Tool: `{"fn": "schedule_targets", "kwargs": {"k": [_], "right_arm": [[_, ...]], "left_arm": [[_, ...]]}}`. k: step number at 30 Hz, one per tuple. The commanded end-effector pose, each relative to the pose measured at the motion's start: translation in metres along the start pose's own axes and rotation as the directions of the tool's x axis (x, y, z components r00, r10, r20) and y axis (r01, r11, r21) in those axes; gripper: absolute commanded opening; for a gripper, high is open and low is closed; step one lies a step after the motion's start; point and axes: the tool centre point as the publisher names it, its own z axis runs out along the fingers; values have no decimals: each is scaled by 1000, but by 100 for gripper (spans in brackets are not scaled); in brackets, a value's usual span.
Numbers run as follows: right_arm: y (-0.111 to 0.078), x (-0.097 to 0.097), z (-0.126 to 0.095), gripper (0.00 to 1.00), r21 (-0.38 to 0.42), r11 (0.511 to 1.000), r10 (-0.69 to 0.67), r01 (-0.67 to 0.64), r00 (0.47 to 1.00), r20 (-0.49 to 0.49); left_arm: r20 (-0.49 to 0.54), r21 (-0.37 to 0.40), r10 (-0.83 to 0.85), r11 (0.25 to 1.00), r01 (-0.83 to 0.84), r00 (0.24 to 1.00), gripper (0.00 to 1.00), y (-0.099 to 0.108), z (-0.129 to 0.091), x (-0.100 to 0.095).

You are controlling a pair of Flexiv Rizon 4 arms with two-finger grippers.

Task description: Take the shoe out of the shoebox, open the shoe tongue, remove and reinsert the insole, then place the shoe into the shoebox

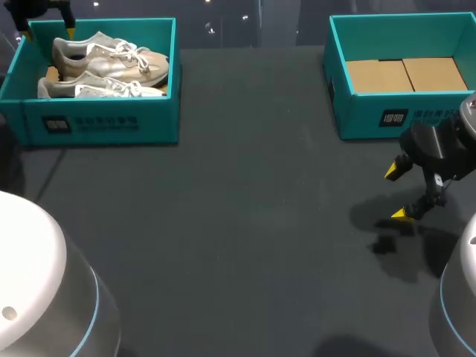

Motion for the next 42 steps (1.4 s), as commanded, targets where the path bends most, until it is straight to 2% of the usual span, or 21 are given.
{"fn": "schedule_targets", "kwargs": {"k": [1,8,18,29,42], "right_arm": [[0,2,1,100,3,1000,1,-1,1000,4],[0,2,1,100,3,1000,1,-1,1000,4],[0,2,1,100,3,1000,1,-1,1000,4],[0,2,1,100,3,1000,1,-1,1000,4],[0,2,1,100,3,1000,1,-1,1000,4]], "left_arm": [[-17,-33,18,999,-18,1000,100,-48,-35,1],[-16,-12,41,999,-41,999,100,-91,-44,5],[-21,-10,31,999,-31,999,100,-119,-41,17],[-11,-26,34,999,-34,999,100,-132,-20,20],[-7,-36,70,997,-70,998,100,-126,15,24]]}}
